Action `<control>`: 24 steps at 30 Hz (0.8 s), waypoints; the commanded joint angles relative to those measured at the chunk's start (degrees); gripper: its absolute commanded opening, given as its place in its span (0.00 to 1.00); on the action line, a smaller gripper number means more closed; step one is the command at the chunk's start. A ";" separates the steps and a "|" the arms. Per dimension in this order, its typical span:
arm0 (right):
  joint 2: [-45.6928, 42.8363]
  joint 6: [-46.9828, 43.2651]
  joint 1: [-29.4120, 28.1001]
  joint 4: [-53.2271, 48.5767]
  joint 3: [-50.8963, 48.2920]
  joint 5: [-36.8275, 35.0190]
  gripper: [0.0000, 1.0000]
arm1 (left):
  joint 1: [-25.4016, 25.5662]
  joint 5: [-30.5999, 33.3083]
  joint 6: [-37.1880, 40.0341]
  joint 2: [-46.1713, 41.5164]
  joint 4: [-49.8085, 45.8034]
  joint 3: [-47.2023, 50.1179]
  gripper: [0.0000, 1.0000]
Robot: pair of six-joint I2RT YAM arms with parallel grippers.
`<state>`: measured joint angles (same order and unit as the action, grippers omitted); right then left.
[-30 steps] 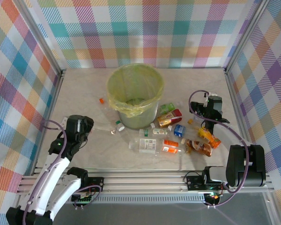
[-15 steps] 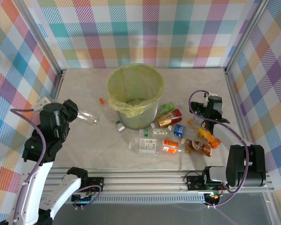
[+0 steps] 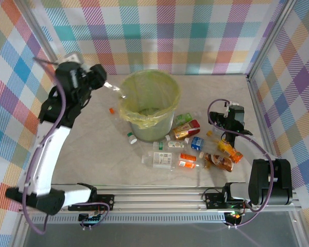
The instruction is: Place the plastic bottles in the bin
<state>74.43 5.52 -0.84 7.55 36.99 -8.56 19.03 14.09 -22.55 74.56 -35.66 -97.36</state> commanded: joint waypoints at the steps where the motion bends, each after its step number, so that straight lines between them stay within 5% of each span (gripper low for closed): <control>1: 0.62 0.35 -0.48 -0.27 1.99 -0.14 1.00 | 4.51 -1.78 4.18 5.54 2.81 -6.46 0.53; 9: 0.56 0.28 -0.49 -0.35 1.91 -0.35 1.00 | 13.49 0.16 11.84 21.47 -1.09 -18.63 0.53; 24: 0.14 0.38 -0.47 -0.22 1.90 -0.23 1.00 | 18.94 -1.21 17.71 30.90 -0.30 -14.75 0.53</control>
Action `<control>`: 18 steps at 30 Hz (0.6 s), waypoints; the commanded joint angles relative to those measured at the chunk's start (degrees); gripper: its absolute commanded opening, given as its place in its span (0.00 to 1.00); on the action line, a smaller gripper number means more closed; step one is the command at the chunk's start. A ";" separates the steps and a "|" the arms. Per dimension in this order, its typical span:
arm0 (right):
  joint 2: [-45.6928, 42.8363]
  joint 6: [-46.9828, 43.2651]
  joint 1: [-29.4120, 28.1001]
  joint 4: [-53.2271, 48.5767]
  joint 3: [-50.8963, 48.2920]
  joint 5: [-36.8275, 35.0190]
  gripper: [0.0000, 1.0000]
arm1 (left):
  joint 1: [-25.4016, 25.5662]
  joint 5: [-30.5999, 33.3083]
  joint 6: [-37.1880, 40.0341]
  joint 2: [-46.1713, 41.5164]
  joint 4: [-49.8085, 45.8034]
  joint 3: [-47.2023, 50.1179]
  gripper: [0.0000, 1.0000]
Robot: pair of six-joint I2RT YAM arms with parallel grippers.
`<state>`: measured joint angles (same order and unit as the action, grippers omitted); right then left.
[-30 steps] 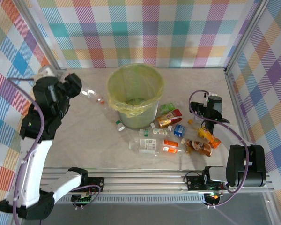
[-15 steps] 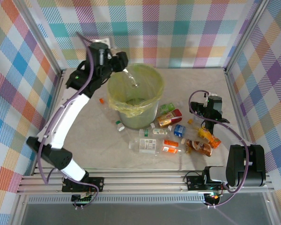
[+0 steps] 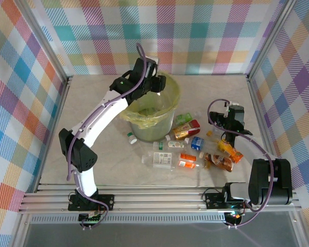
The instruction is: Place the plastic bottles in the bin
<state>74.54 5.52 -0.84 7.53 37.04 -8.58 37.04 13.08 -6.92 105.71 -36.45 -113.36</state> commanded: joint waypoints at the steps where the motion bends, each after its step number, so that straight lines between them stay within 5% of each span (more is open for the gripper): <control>1: 0.09 0.37 -0.47 -0.24 1.82 -0.25 1.00 | 0.92 -0.15 2.17 -0.29 0.66 2.10 0.53; 18: 0.26 0.29 -0.46 -0.36 2.01 -0.23 1.00 | 0.93 -1.22 0.33 2.29 -0.07 7.90 0.55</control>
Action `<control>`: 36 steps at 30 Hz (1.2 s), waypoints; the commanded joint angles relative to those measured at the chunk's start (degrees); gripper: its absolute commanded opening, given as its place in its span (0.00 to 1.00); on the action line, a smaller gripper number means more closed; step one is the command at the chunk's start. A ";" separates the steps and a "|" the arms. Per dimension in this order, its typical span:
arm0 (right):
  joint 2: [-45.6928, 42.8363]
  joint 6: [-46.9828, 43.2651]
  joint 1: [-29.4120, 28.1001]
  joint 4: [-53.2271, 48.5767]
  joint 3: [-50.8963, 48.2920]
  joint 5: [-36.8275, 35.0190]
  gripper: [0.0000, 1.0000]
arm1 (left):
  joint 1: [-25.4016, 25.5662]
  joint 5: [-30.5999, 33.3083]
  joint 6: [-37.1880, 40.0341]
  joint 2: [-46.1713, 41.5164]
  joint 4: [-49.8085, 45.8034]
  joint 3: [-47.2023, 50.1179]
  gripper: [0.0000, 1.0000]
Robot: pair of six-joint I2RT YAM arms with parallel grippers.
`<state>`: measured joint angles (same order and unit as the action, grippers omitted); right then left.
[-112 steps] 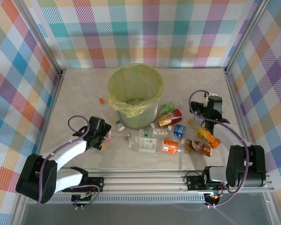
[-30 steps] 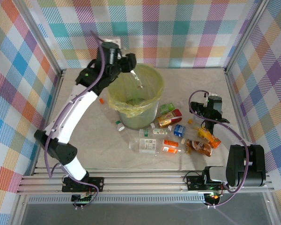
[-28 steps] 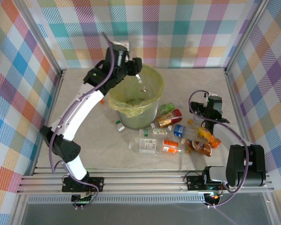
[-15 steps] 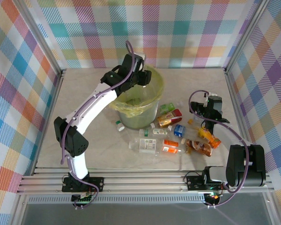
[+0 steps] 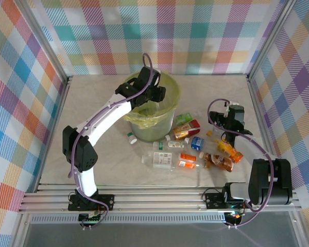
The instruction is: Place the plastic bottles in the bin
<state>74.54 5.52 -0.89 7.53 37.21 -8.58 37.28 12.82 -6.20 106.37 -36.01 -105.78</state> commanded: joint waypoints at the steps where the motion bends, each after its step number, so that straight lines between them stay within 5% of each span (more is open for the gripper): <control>1: 0.25 0.33 -0.41 -0.39 1.87 -0.22 1.00 | 0.69 -1.03 -0.40 2.01 -0.64 0.23 0.55; 23: 0.30 0.19 -0.47 -0.41 2.01 -0.21 1.00 | 0.69 -3.68 1.27 10.91 -6.40 -4.35 0.67; 36: 0.18 0.17 -0.43 -0.41 1.91 -0.23 1.00 | 0.68 -1.44 1.01 7.06 -6.51 -5.28 0.88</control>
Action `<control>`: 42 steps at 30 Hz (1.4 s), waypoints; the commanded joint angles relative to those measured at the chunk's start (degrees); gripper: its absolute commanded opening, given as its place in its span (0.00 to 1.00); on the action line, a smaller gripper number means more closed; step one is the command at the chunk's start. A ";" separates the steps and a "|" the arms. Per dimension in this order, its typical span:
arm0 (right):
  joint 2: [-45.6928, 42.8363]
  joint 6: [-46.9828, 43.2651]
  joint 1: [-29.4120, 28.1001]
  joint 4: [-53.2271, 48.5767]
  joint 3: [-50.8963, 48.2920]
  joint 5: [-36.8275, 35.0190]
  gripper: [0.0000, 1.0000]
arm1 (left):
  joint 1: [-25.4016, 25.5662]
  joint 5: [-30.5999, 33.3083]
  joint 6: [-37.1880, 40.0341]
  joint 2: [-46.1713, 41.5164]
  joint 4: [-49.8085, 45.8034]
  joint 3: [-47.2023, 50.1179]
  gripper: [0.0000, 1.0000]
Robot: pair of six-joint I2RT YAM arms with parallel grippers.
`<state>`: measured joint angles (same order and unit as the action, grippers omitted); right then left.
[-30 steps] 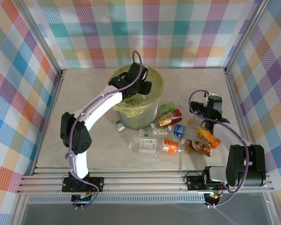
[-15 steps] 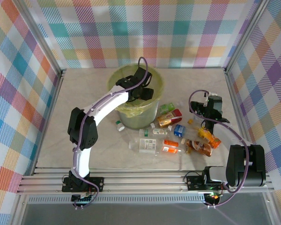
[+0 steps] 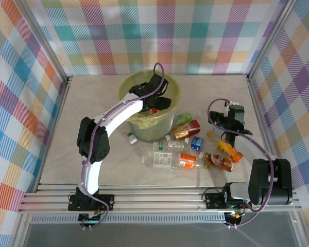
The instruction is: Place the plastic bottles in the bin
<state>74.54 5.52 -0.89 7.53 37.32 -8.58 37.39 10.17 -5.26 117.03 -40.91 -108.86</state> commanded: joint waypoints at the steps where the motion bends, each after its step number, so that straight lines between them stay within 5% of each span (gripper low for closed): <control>1: 0.16 0.12 -0.46 -0.41 1.92 -0.18 1.00 | 0.57 1.39 -0.01 -3.97 -1.64 -2.31 0.89; 18: 0.07 0.41 -0.44 -0.33 1.85 -0.12 1.00 | 0.57 2.92 -3.59 -22.45 -1.22 0.47 0.94; 28: 0.16 0.46 -0.46 -0.36 1.77 -0.15 1.00 | -0.66 15.77 -4.57 -40.26 3.34 10.71 1.00; 34: 0.25 0.55 -0.49 -0.41 1.82 -0.42 1.00 | -9.14 18.06 -9.38 -49.33 2.72 19.89 1.00; 42: 0.12 0.73 -0.44 -0.41 1.83 -0.84 1.00 | -26.17 5.37 -19.85 -52.46 1.81 33.86 1.00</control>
<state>74.54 5.54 -0.89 7.53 37.41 -8.60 14.85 21.71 -19.51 64.27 -38.85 -79.07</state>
